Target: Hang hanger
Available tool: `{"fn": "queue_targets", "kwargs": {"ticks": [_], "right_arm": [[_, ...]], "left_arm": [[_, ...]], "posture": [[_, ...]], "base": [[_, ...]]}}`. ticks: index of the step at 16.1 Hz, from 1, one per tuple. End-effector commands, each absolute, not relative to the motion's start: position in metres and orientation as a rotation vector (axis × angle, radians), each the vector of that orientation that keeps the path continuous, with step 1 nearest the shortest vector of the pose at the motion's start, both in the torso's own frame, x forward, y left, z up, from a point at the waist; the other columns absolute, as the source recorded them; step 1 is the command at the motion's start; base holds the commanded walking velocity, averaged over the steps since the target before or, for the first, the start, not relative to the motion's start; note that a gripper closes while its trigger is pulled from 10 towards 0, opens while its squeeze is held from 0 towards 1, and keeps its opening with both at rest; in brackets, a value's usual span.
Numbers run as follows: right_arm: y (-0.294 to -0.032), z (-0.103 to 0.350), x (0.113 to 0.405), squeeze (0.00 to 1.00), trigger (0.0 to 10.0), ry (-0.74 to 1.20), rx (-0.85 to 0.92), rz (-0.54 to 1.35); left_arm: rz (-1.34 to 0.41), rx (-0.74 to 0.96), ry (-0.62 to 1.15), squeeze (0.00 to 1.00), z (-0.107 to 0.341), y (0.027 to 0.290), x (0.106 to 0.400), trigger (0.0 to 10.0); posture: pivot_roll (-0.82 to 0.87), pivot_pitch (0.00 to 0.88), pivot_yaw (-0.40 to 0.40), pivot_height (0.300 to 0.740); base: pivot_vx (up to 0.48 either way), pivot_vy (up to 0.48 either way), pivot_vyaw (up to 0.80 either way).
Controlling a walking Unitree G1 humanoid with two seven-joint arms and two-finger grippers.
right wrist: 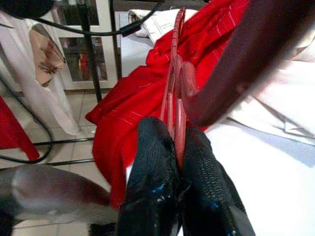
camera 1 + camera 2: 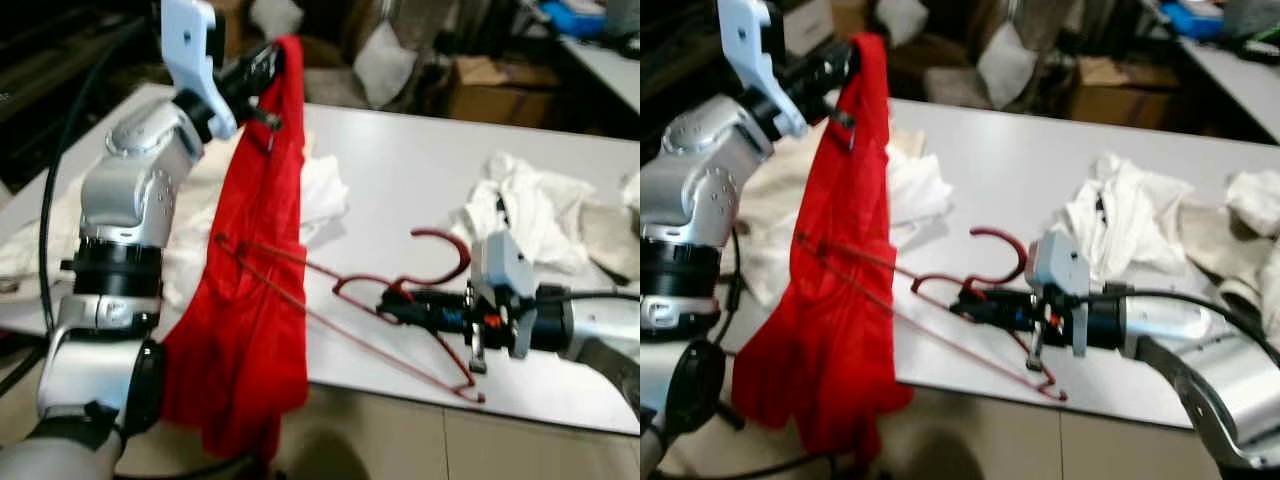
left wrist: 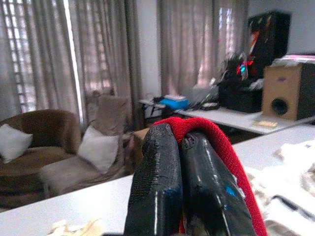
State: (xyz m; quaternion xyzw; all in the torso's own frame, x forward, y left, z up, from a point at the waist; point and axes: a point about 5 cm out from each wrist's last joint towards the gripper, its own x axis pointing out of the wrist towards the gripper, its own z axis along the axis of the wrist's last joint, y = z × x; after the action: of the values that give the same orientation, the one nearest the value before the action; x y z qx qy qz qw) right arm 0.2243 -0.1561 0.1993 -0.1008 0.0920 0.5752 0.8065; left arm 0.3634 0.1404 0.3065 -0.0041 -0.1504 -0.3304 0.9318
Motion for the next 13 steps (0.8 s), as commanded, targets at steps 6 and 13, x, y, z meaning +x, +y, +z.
{"fn": "queue_targets", "kwargs": {"ticks": [6, 13], "right_arm": [[-0.143, 0.213, 0.288, 0.0, 10.0, 0.04, -0.304, 0.99], [-0.203, 0.376, 0.372, 0.0, 10.0, -0.577, -0.238, 0.367]], "left_arm": [[-0.929, -0.109, -0.466, 0.0, 0.363, 0.11, 0.325, 10.0], [-0.786, -0.327, -0.738, 0.0, 0.417, 0.153, 0.317, 10.0]], "posture": [[-0.02, 0.0, -0.018, 0.74], [-0.02, 0.0, -0.033, 0.74]], "base": [[0.0, 0.0, 0.0], [0.0, 0.0, 0.0]]}}
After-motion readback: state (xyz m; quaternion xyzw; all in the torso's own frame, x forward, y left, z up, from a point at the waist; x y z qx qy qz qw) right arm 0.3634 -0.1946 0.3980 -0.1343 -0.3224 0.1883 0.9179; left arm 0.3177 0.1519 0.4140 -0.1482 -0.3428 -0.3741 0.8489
